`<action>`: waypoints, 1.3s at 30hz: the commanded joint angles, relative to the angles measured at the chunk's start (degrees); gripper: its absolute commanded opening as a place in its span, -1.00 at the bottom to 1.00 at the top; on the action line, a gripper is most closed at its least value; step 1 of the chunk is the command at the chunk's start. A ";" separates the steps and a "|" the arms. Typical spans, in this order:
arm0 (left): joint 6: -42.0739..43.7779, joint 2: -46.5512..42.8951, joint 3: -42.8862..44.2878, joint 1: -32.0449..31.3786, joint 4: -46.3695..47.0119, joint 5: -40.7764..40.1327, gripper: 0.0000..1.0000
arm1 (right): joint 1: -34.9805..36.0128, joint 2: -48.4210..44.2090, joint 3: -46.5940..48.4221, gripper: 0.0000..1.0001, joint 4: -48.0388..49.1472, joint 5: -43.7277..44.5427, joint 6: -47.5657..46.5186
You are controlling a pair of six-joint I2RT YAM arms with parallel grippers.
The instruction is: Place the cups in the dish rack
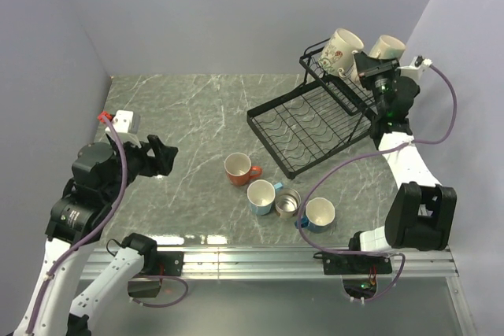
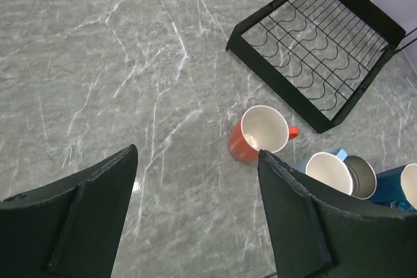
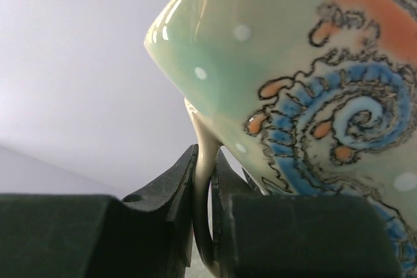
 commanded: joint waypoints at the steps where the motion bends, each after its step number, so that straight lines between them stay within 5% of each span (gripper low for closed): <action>1: 0.59 -0.86 -0.76 -0.02 0.14 0.12 0.59 | 1.20 -1.47 -0.18 -1.00 15.69 0.30 2.54; 8: 0.76 -1.82 -1.64 -0.02 0.32 0.39 0.58 | 2.08 -1.47 1.24 -1.00 14.29 1.70 1.58; 24: 1.91 -5.16 -0.41 -0.02 -3.55 0.39 0.58 | 2.35 -9.12 -14.59 -1.00 12.71 7.68 4.04; 29: 1.64 -6.13 -0.32 -0.02 -4.08 0.21 0.58 | 2.26 -7.36 -13.27 -0.99 4.73 6.10 5.88; 34: 1.29 -6.66 0.56 -0.02 -3.90 -0.58 0.59 | 2.26 -9.20 -10.55 -0.12 -8.61 7.50 4.57; 39: 1.03 -7.89 0.56 -0.02 -3.20 -0.58 0.59 | 2.35 -12.10 -6.68 0.13 -22.06 9.26 0.27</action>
